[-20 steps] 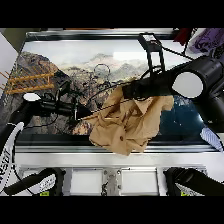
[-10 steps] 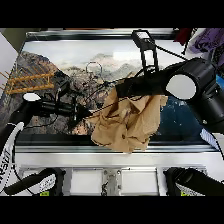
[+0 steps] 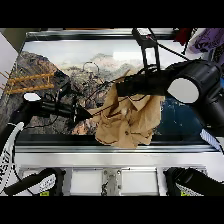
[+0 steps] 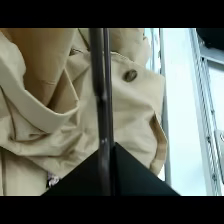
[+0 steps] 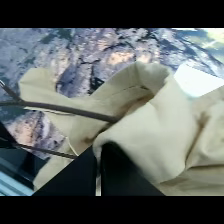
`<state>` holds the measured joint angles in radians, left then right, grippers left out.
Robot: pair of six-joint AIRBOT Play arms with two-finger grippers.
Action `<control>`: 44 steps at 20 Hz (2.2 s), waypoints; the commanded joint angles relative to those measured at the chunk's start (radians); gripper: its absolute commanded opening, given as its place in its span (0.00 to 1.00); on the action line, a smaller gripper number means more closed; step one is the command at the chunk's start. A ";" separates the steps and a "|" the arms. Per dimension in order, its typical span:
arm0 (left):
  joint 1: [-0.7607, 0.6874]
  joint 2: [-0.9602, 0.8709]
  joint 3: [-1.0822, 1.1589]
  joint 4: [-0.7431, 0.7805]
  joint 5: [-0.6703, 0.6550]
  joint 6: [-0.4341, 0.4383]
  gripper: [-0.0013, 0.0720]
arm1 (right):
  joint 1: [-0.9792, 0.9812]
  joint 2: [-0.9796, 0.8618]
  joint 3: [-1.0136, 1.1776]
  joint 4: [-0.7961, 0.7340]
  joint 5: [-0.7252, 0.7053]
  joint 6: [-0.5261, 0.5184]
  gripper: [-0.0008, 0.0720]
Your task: Fold the clothes and pants, and hang the long-sleeved shirts on hangers.
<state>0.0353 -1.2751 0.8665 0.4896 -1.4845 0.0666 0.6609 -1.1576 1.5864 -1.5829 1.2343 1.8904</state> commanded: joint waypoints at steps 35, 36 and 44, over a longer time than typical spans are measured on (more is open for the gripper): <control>0.023 0.087 0.000 0.095 0.038 -0.108 0.03 | 0.181 -0.115 0.000 -0.043 -0.117 -0.066 0.02; 0.023 0.087 0.000 0.095 0.038 -0.108 0.03 | 0.187 -0.117 0.000 -0.043 -0.117 -0.066 0.03; 0.023 0.087 0.000 0.095 0.037 -0.108 0.03 | 0.188 -0.121 0.000 -0.034 -0.091 -0.065 0.71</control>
<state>0.0582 -1.1885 0.8665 0.5831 -1.4467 -0.0448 0.8482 -1.2781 1.5864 -1.6115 1.1244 1.8248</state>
